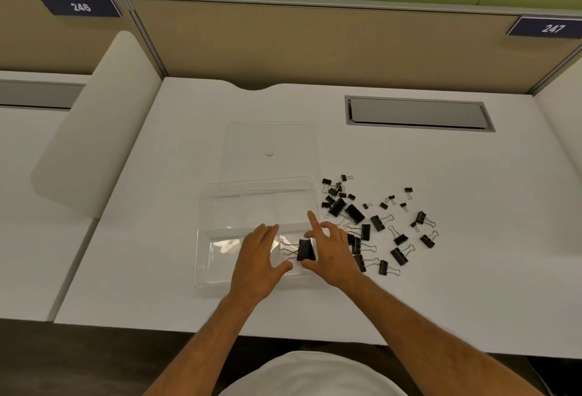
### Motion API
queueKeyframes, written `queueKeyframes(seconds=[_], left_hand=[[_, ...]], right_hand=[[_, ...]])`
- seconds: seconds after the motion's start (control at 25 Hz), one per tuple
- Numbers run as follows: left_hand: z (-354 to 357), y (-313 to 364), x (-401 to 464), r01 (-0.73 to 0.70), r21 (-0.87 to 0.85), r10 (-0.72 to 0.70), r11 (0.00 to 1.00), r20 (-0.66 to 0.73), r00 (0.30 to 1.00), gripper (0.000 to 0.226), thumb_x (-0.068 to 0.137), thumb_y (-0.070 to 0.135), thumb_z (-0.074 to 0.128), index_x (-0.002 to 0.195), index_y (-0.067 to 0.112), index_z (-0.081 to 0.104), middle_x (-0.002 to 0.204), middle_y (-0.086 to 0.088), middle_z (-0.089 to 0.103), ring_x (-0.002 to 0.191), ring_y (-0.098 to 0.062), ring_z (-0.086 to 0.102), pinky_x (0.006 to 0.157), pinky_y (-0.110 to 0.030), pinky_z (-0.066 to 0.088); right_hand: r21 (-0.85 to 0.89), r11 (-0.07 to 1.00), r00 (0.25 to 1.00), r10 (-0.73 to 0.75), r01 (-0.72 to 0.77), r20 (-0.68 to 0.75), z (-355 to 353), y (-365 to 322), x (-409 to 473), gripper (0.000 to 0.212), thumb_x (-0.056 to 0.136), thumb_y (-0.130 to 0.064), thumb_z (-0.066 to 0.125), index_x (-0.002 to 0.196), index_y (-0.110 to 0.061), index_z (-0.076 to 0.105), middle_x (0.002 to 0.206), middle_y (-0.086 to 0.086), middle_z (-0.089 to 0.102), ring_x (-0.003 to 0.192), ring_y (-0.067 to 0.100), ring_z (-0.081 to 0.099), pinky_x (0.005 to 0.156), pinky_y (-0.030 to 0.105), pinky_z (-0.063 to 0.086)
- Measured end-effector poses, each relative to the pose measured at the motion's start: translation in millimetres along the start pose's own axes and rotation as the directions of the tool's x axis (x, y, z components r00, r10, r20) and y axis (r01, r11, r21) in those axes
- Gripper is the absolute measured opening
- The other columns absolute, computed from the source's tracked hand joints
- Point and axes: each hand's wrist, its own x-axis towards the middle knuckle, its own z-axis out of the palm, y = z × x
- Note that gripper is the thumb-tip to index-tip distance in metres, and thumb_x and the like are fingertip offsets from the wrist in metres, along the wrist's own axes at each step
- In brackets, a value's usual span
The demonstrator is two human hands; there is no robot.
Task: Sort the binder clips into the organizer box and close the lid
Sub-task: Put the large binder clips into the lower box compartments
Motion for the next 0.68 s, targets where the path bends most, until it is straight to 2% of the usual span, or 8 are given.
queueKeyframes(seconds=[0.16,0.32,0.44,0.56,0.64,0.68], left_hand=[[6.6,11.8,2.8,-0.069,-0.031,0.07,0.997,0.019,0.997,0.084,0.082,0.044,0.075,0.151,0.023,0.032,0.159,0.0,0.029,0.148,-0.018,0.02,0.122,-0.036,0.017],[16.5,29.9,6.7,-0.104,-0.047,0.107,0.993,0.06,0.992,0.083,0.083,0.043,0.074,0.151,0.022,0.033,0.158,0.001,0.03,0.147,-0.018,0.021,0.121,-0.036,0.02],[23.5,40.5,10.9,-0.133,-0.041,0.136,0.99,0.087,0.987,0.083,0.084,0.044,0.073,0.152,0.022,0.031,0.158,0.002,0.031,0.147,-0.017,0.023,0.12,-0.033,0.02],[26.4,47.5,12.6,-0.149,-0.049,0.153,0.988,0.09,0.984,0.085,0.083,0.044,0.074,0.152,0.025,0.029,0.157,0.003,0.031,0.146,-0.015,0.023,0.117,-0.03,0.019],[26.7,46.1,12.4,-0.099,-0.062,0.103,0.993,0.081,0.991,0.087,0.082,0.043,0.076,0.153,0.028,0.027,0.157,0.004,0.03,0.146,-0.015,0.023,0.118,-0.032,0.022],[25.9,44.3,11.4,-0.056,-0.081,0.062,0.995,0.074,0.995,0.087,0.082,0.042,0.076,0.153,0.029,0.027,0.157,0.004,0.03,0.146,-0.014,0.024,0.118,-0.034,0.024]], right_hand=[[0.112,0.994,0.989,0.021,-0.005,-0.143,-11.4,11.9,-19.9,0.103,0.083,-0.036,0.072,0.154,-0.037,-0.002,0.128,-0.014,0.055,0.128,0.012,0.033,0.109,0.034,0.033],[0.188,0.977,0.959,0.149,-0.104,-0.24,-22.8,40.2,-50.3,0.097,0.085,-0.028,0.072,0.152,-0.044,0.003,0.124,-0.012,0.055,0.116,0.007,0.041,0.099,0.029,0.043],[0.235,0.954,0.934,0.245,-0.185,-0.26,-30.4,57.5,-64.6,0.095,0.087,-0.027,0.071,0.15,-0.048,0.003,0.123,-0.011,0.054,0.109,0.004,0.046,0.089,0.022,0.049],[0.291,0.936,0.922,0.28,-0.2,-0.268,-40.8,73.1,-68.5,0.091,0.087,-0.025,0.071,0.153,-0.045,0.011,0.118,-0.013,0.052,0.108,0.004,0.048,0.084,0.019,0.047],[0.301,0.933,0.928,0.277,-0.198,-0.248,-49.7,83.6,-65.2,0.09,0.087,-0.024,0.07,0.153,-0.044,0.012,0.119,-0.013,0.052,0.106,0.002,0.046,0.084,0.019,0.047],[0.287,0.939,0.934,0.262,-0.189,-0.242,-54.2,87.6,-62.5,0.09,0.087,-0.024,0.069,0.153,-0.044,0.011,0.12,-0.014,0.053,0.104,0.001,0.045,0.081,0.016,0.045]])
